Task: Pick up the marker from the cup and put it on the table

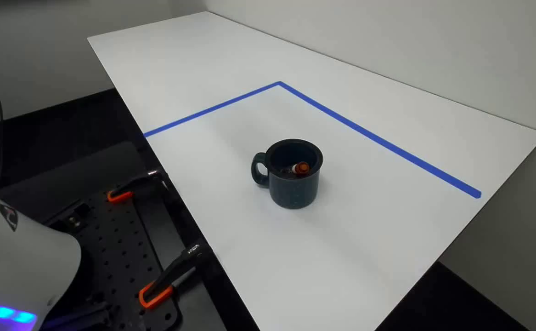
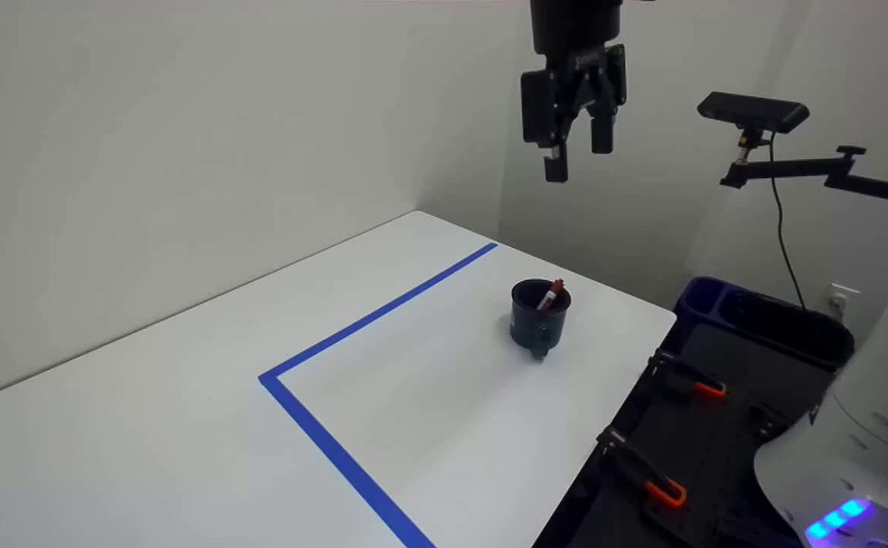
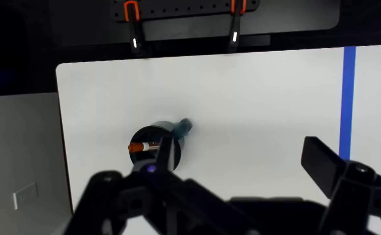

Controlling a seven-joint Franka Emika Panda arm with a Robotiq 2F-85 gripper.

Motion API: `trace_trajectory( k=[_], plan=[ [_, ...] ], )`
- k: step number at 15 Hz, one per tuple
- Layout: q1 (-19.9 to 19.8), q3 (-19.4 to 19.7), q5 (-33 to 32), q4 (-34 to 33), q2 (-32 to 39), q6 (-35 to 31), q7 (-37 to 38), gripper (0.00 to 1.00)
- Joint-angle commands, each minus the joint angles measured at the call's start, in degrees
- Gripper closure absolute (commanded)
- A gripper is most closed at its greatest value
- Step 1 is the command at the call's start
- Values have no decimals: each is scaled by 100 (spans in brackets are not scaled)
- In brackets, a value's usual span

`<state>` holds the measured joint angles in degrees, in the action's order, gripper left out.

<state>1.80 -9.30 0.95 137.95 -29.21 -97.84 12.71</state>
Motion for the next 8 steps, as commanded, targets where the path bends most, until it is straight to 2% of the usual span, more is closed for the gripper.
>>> trace_trajectory(
  k=[1, 3, 8],
  plan=[
    [66, 58, -26, -8, 8, 9, 25, 0],
    [66, 58, -26, -8, 8, 9, 25, 0],
    [-238, -53, 100, -5, 685, -1038, 1556, 0]
  ],
)
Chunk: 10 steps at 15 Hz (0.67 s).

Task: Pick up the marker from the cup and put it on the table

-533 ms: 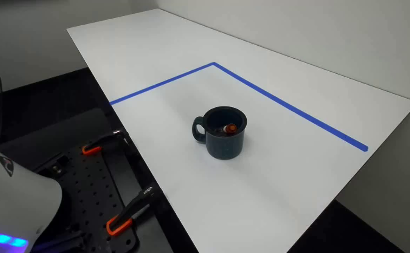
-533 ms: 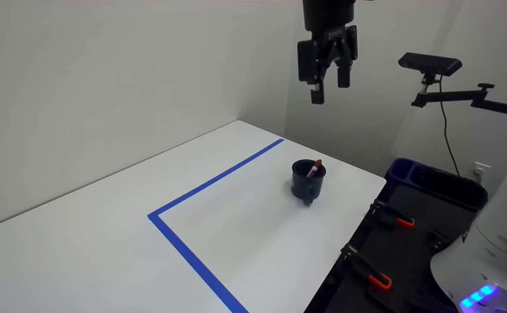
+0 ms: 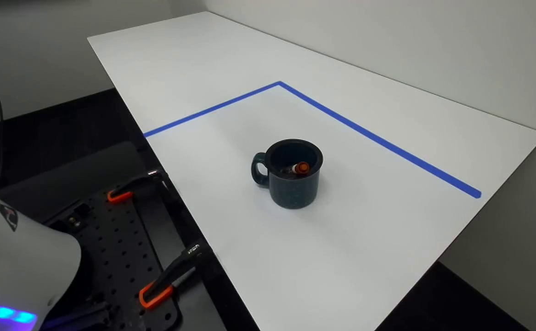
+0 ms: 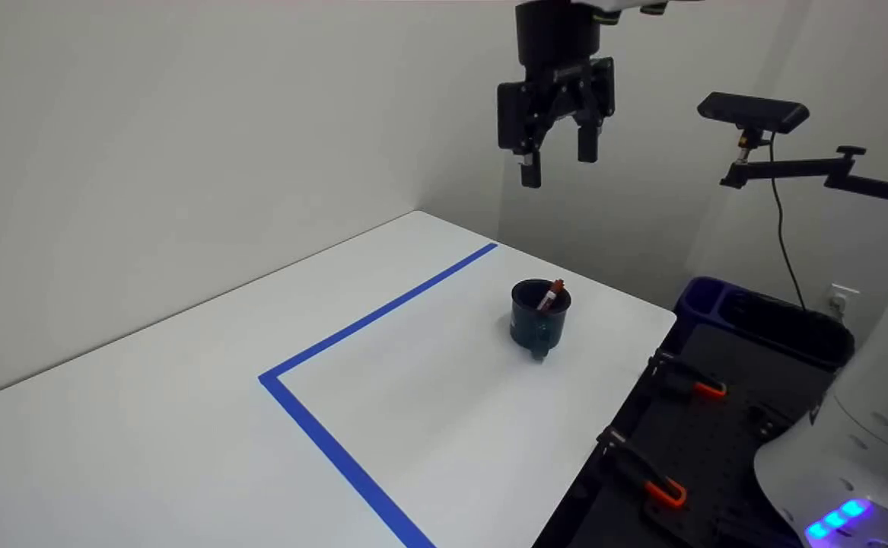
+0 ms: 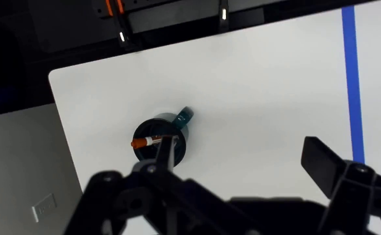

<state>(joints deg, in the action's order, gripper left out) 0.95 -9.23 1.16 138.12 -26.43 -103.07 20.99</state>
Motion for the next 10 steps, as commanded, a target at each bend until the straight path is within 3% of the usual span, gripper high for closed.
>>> trace_trajectory(
  k=[1, 10],
  plan=[
    [-188, -51, 92, -9, 547, -748, 1000, 0],
    [-519, 361, 30, 410, 1497, -2400, 3199, 0]
  ],
)
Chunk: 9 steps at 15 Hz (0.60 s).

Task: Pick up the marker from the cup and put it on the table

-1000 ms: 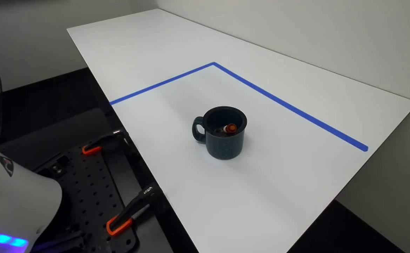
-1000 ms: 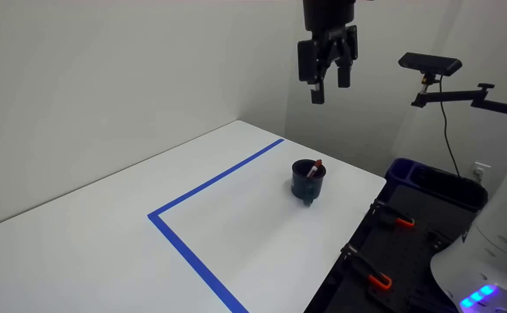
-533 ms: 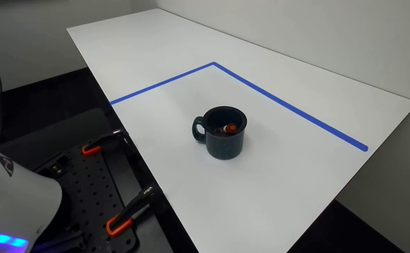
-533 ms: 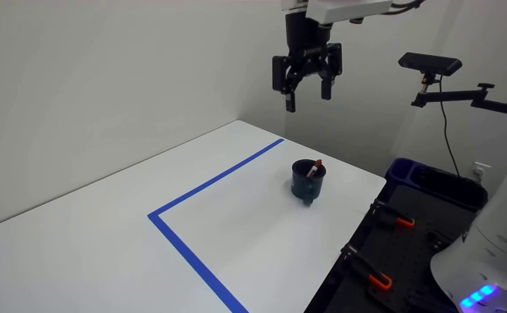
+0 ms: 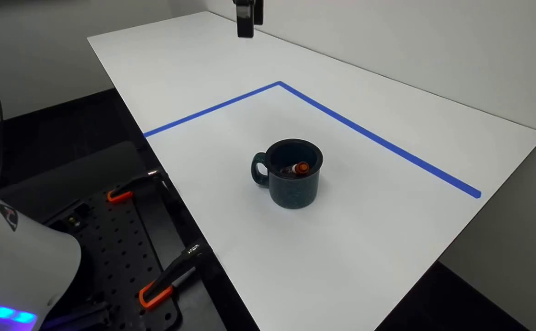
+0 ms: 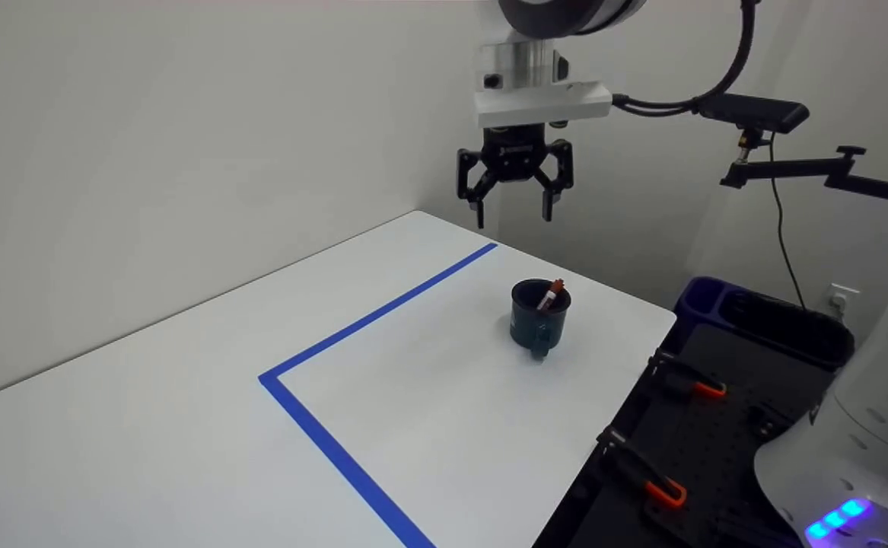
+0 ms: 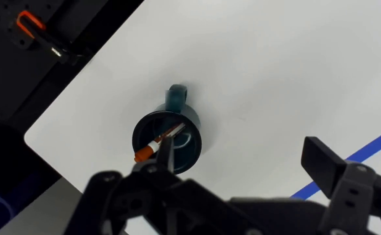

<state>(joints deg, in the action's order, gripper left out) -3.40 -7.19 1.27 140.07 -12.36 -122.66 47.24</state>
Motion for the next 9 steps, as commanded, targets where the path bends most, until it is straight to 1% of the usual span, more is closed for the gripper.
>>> trace_trajectory(
  k=[1, 5, 9],
  plan=[
    [-125, 249, -3, 333, 107, -626, 766, 0],
    [-301, 549, -45, 674, 331, -1309, 1593, 0],
    [-449, 693, -299, 819, 700, -1719, 2798, 0]
  ],
)
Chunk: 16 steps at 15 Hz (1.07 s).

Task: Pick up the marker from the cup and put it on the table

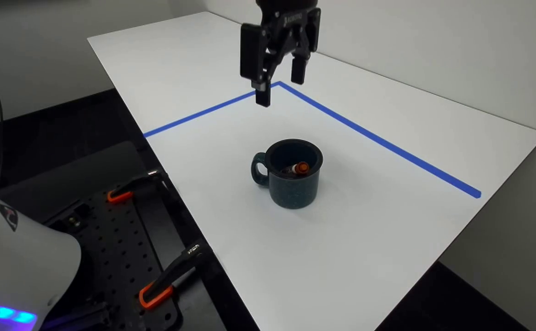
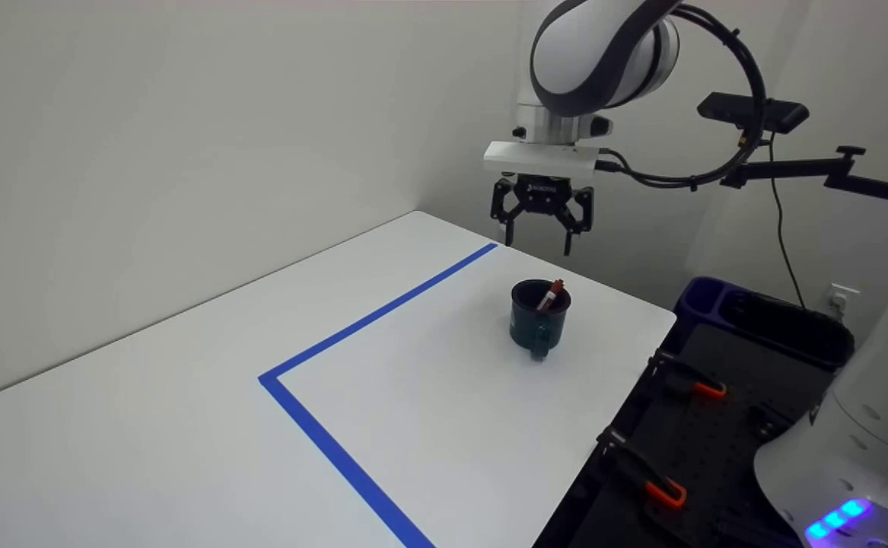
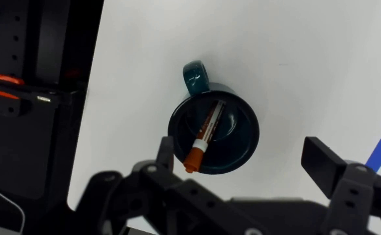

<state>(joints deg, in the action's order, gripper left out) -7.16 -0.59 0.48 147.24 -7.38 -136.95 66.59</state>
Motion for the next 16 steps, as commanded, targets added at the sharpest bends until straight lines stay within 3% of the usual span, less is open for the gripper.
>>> trace_trajectory(
  k=[1, 6, 13, 16],
  plan=[
    [-64, 53, -312, 92, 340, -364, 1148, 0],
    [69, 192, -426, 10, 891, -528, 1844, 0],
    [198, 470, -420, -50, 1381, -1006, 1859, 0],
    [265, 593, -430, -76, 1468, -1171, 1867, 28]
  ],
)
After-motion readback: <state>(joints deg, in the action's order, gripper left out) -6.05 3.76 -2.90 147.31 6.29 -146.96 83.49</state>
